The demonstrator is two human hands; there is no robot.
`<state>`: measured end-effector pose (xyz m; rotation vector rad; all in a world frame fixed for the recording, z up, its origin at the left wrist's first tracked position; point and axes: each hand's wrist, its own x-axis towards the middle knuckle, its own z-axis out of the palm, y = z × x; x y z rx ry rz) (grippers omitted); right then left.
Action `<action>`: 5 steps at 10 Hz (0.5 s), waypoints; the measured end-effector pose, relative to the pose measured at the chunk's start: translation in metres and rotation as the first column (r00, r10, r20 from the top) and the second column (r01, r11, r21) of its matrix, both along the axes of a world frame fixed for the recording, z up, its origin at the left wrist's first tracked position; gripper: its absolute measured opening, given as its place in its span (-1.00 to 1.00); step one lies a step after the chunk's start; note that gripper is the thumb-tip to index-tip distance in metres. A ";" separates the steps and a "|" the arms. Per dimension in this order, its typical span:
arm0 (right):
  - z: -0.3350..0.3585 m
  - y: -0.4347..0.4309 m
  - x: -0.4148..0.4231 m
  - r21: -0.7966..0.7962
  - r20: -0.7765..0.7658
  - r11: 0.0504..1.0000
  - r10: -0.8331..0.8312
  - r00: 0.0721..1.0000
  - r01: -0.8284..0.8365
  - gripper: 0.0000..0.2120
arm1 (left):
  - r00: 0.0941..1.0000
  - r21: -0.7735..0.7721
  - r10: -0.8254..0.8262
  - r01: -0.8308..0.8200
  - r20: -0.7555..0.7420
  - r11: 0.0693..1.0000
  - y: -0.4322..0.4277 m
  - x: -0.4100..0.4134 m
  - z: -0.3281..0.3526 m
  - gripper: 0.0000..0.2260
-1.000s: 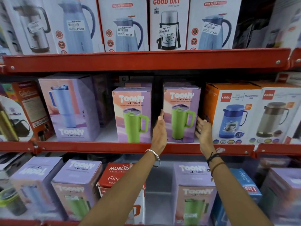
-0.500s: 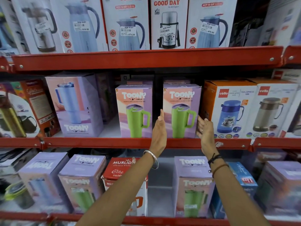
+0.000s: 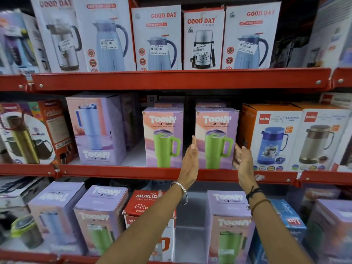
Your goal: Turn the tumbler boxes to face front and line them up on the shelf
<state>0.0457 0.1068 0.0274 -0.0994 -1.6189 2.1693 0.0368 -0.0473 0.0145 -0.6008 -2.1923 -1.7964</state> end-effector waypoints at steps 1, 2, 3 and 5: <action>0.000 0.000 0.000 -0.014 0.001 1.000 0.007 1.000 -0.007 -0.55 | 1.000 -0.017 0.000 0.000 0.007 1.000 0.001 0.002 0.001 -0.18; 0.000 -0.001 0.001 -0.010 -0.028 1.000 0.005 1.000 -0.005 -0.56 | 1.000 -0.015 0.009 -0.009 -0.007 1.000 0.001 0.003 0.000 -0.18; -0.007 -0.001 -0.003 0.046 -0.023 0.999 -0.008 1.000 0.009 -0.54 | 1.000 -0.035 0.011 -0.011 0.000 0.999 0.000 0.002 0.000 -0.18; -0.018 -0.011 0.001 0.272 -0.137 0.924 -0.239 0.961 0.268 -0.56 | 0.990 0.033 0.004 0.000 -0.143 0.999 0.001 0.006 -0.008 -0.24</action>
